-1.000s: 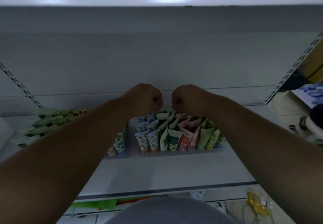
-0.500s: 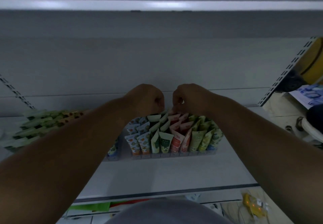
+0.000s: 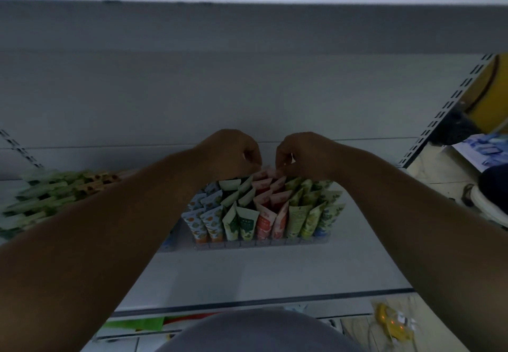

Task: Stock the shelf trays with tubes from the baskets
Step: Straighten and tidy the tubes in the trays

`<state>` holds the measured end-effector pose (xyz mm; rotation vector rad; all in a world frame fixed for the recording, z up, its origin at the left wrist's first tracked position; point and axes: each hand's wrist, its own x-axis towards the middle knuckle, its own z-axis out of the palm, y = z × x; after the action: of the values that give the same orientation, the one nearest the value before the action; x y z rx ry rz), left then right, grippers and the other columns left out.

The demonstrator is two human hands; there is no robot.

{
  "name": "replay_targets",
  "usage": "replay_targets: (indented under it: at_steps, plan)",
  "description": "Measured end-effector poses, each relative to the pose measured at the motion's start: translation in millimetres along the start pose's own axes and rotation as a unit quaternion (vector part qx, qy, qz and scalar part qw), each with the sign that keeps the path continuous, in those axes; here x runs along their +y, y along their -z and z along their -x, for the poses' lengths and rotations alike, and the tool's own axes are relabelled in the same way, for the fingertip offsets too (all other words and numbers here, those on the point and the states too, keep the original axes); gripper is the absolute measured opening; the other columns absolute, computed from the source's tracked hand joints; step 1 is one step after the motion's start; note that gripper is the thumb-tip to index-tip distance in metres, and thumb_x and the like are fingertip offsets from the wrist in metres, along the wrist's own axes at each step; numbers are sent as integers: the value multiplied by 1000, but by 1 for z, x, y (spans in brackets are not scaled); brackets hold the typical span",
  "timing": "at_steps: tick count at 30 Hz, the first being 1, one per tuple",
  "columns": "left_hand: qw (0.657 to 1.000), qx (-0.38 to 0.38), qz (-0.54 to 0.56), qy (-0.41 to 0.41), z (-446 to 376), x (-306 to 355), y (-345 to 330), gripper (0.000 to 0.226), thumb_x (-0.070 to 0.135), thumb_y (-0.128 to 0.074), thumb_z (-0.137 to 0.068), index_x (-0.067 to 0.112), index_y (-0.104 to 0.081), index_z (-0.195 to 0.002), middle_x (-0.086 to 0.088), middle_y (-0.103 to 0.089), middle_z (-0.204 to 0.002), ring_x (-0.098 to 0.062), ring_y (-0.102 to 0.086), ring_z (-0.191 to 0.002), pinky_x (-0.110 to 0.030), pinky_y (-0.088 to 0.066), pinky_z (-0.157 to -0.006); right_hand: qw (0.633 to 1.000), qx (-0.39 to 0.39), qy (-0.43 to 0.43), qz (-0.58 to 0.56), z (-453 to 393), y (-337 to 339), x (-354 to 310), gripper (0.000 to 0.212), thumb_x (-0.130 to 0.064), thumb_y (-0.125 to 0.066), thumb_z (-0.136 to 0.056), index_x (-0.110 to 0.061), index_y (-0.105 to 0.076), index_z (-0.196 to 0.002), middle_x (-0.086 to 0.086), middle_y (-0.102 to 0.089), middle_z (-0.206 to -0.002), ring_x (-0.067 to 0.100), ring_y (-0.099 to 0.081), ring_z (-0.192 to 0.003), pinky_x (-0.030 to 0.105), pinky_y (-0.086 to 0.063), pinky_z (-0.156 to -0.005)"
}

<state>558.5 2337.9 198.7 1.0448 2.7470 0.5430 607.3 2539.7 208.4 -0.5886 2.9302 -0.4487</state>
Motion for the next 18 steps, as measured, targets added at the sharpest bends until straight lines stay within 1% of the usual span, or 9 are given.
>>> replay_targets:
  at_steps: [2, 3, 6, 9, 12, 14, 16, 18]
  plan:
    - [1000, -14, -9, 0, -3, 4, 0, 14, 29, -69, -85, 24, -74, -98, 9, -65, -97, 5, -47, -66, -9, -28, -54, 1000, -10, 12, 2, -2, 0, -2, 8, -16, -69, -84, -13, -73, -91, -5, -60, -87, 9, -52, -79, 18, -33, -61]
    - [1000, -17, -15, 0, -3, 5, 0, 14, 28, -69, -86, 23, -74, -99, 9, -64, -96, 2, -47, -66, -12, -28, -55, 1000, -13, 21, 6, -3, 1, -2, 7, -15, -68, -84, -12, -72, -89, -3, -60, -88, 10, -53, -79, 20, -32, -63]
    - [1000, -16, -25, 2, -4, 5, 0, 15, 26, -68, -87, 23, -74, -100, 10, -61, -94, -1, -46, -73, -15, -28, -61, 999, -22, 40, 17, -6, 1, -4, 6, -11, -66, -83, -14, -71, -82, -1, -61, -87, 12, -55, -78, 22, -34, -67]
    - [1000, -13, -15, 5, -4, 4, 0, 13, 25, -68, -86, 23, -74, -98, 11, -59, -90, 0, -45, -70, -14, -29, -61, 999, -24, 37, 11, -8, 2, -3, 9, -11, -66, -84, -16, -71, -80, 1, -62, -88, 14, -57, -79, 24, -38, -68]
    - [1000, -12, -14, -2, -3, 3, -1, 14, 23, -68, -86, 21, -74, -99, 12, -58, -88, -2, -49, -77, -12, -29, -62, 998, -8, 55, 20, -5, 1, 0, 7, -13, -67, -85, -13, -74, -85, 3, -61, -88, 16, -57, -79, 22, -33, -64]
    - [1000, -15, -10, -4, -3, 2, -1, 13, 22, -68, -86, 21, -74, -98, 13, -58, -88, 2, -48, -71, -9, -29, -58, 998, 19, 56, 18, -2, 2, 3, 9, -18, -66, -88, -14, -73, -91, -1, -58, -87, 12, -53, -78, 20, -29, -63]
    - [1000, -16, -7, 0, -4, 2, -1, 12, 25, -69, -86, 23, -74, -97, 13, -59, -88, 7, -48, -65, -4, -30, -55, 998, 56, 34, 0, 1, 4, 11, 11, -24, -65, -90, -16, -71, -95, -9, -53, -85, 3, -48, -72, 19, -29, -62]
    - [1000, -6, 3, 2, -4, 3, -1, 12, 28, -69, -86, 26, -73, -97, 15, -61, -90, 15, -48, -65, 1, -31, -55, 998, 62, 16, -2, 6, 7, 19, 10, -26, -65, -90, -19, -70, -95, -14, -50, -83, -4, -45, -68, 18, -31, -61]
